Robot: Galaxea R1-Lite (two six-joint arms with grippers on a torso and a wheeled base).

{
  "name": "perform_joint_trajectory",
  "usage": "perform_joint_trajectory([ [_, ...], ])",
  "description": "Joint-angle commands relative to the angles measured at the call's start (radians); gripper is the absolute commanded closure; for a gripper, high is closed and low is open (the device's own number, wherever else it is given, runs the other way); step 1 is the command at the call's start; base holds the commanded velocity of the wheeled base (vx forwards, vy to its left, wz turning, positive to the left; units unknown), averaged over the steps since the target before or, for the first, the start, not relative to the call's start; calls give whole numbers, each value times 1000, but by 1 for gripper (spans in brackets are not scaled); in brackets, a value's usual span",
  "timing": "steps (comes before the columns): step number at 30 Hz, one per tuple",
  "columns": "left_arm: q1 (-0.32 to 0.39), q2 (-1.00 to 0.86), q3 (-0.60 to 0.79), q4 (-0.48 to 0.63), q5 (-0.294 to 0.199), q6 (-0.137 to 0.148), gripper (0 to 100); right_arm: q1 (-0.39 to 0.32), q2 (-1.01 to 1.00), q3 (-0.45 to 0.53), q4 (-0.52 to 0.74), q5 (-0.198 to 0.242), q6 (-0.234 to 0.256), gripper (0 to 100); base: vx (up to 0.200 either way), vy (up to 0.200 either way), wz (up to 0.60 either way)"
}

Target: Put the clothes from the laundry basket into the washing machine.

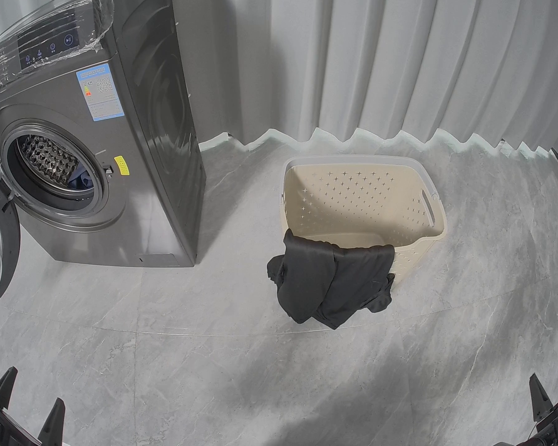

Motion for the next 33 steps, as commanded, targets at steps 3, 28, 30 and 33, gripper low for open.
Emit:
perform_joint_trajectory([
  [3,1,-15,18,0,0,-1,0,0,-10,16,0,1,1,0,0,-200,0],
  [28,2,-15,18,37,66,75,0,2,-10,16,0,1,1,0,72,-8,0],
  [30,1,-15,18,38,64,70,0,0,-10,16,0,1,-1,0,0,0,0],
  [33,1,-15,18,43,64,67,0,2,-10,16,0,1,-1,0,0,0,0],
])
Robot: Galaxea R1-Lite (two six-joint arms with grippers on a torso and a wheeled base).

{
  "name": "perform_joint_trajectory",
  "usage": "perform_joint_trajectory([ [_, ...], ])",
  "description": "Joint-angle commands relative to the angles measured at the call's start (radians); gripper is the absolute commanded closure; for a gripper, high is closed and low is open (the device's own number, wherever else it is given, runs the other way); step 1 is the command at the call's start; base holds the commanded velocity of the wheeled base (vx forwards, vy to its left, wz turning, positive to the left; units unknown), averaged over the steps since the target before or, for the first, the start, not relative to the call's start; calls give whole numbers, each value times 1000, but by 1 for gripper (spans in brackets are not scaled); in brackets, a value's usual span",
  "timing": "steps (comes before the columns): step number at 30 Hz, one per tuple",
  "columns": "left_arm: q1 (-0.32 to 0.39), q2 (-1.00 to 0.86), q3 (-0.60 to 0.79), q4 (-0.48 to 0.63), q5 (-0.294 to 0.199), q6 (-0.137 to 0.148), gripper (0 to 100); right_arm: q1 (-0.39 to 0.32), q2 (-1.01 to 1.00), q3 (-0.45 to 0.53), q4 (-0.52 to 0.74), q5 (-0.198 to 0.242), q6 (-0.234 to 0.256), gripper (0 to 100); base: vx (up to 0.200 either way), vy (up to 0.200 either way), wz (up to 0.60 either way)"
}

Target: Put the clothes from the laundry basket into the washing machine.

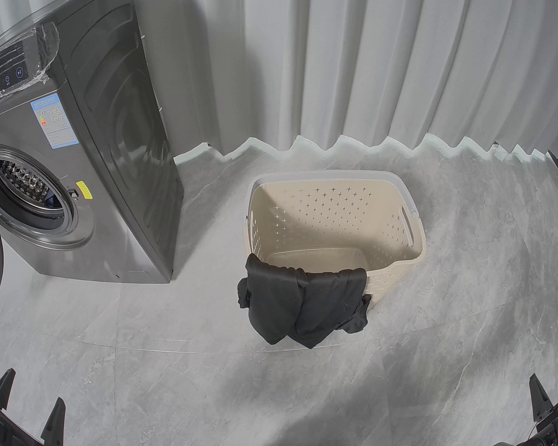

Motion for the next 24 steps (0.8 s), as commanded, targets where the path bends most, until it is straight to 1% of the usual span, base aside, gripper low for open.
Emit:
perform_joint_trajectory([
  [1,0,-16,18,3,1,-3,0,1,-11,16,0,1,-1,0,0,0,0],
  [4,0,-16,18,3,0,-4,0,1,-11,16,0,1,-1,0,0,0,0],
  [10,0,-16,18,3,1,-6,0,1,-11,16,0,1,-1,0,0,-200,0],
  [19,0,-16,18,3,1,-6,0,0,-11,16,0,-1,4,0,0,0,0],
  [24,0,-16,18,4,1,-4,0,-3,-9,16,0,1,1,0,200,0,0],
])
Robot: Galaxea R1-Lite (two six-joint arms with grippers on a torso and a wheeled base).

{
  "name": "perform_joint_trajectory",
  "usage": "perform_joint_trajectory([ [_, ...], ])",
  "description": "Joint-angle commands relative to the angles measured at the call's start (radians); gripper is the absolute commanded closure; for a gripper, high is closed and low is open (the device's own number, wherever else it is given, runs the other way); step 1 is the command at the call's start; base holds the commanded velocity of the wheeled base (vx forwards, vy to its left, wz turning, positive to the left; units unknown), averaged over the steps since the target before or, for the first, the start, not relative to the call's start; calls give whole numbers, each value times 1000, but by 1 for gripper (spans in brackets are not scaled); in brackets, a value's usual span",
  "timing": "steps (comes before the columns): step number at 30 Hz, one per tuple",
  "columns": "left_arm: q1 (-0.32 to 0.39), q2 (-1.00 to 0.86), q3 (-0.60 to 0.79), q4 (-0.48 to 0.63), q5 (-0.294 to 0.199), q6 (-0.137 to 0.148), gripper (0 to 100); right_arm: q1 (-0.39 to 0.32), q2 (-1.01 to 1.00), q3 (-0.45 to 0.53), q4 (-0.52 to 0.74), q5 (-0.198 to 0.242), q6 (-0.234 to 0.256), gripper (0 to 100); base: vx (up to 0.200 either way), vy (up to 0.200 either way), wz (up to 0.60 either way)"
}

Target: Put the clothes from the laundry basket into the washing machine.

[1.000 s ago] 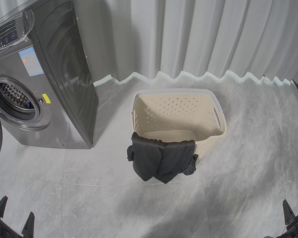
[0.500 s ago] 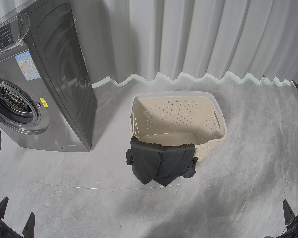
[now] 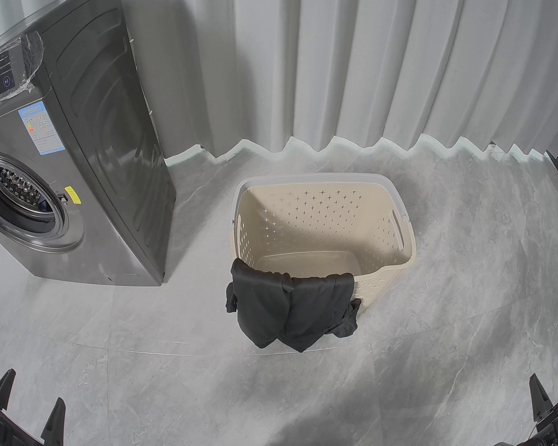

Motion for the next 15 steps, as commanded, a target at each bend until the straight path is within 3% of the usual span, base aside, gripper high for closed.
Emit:
perform_joint_trajectory([
  [1,-1,-16,18,-1,0,1,0,-3,-10,16,1,1,-2,0,200,0,0],
  [15,-1,-16,18,-1,2,1,0,-3,-10,16,0,3,-3,0,0,0,0],
])
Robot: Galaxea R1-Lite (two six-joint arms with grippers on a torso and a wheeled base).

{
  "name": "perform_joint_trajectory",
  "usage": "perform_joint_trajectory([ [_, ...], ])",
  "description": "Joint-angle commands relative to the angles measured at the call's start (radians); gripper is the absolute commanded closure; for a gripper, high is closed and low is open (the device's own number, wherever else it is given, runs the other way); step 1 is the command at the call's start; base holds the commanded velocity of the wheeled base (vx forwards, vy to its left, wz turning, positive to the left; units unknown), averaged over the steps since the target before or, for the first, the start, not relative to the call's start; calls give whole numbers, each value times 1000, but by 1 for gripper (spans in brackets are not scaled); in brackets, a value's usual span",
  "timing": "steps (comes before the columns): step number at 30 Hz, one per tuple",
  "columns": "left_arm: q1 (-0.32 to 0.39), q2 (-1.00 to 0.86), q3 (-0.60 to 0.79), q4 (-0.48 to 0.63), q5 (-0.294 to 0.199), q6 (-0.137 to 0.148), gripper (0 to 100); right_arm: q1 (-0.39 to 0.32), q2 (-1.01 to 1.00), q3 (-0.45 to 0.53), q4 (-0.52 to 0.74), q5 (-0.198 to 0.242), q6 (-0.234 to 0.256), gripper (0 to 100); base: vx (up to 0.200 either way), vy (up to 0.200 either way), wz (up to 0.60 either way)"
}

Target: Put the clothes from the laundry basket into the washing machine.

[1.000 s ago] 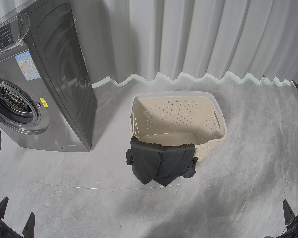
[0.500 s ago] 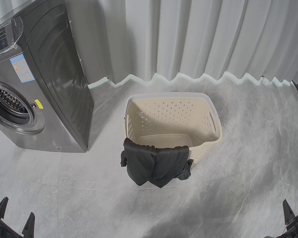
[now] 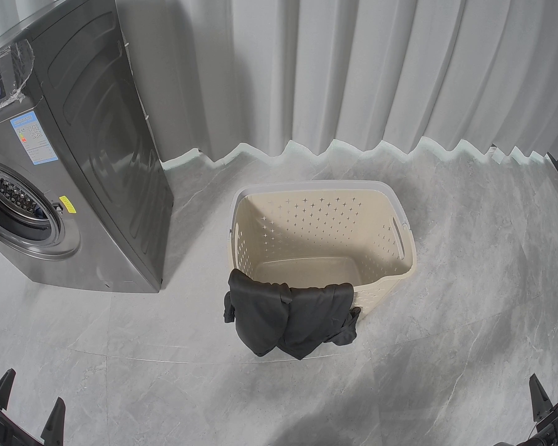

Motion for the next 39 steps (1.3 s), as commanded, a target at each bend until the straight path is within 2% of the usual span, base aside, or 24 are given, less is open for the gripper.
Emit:
perform_joint_trajectory([
  [1,0,-16,18,-1,0,0,0,0,-10,16,-1,0,1,0,0,0,0],
  [10,0,-16,18,1,0,0,0,0,-15,16,-1,-1,12,0,0,200,0],
  [22,0,-16,18,-1,0,0,0,2,-13,16,-7,8,-1,0,0,0,0],
  [25,0,-16,18,-1,0,0,0,0,5,-146,-93,13,-1,0,0,0,0],
  [26,0,-16,18,-1,0,2,0,0,47,-214,-87,13,-1,0,0,0,0],
  [28,0,-16,18,-1,0,2,0,5,140,-266,-73,11,-2,0,0,0,0],
  [30,0,-16,18,-1,0,0,0,12,212,-266,-58,25,-4,0,0,0,0],
  [32,0,-16,18,-1,0,0,0,32,386,-229,-50,91,2,0,0,0,0],
  [35,0,-16,18,-1,0,0,0,52,577,-211,-79,161,4,0,0,0,0],
  [39,0,-16,18,-1,0,-2,0,94,742,-209,-150,195,5,0,0,0,0],
])
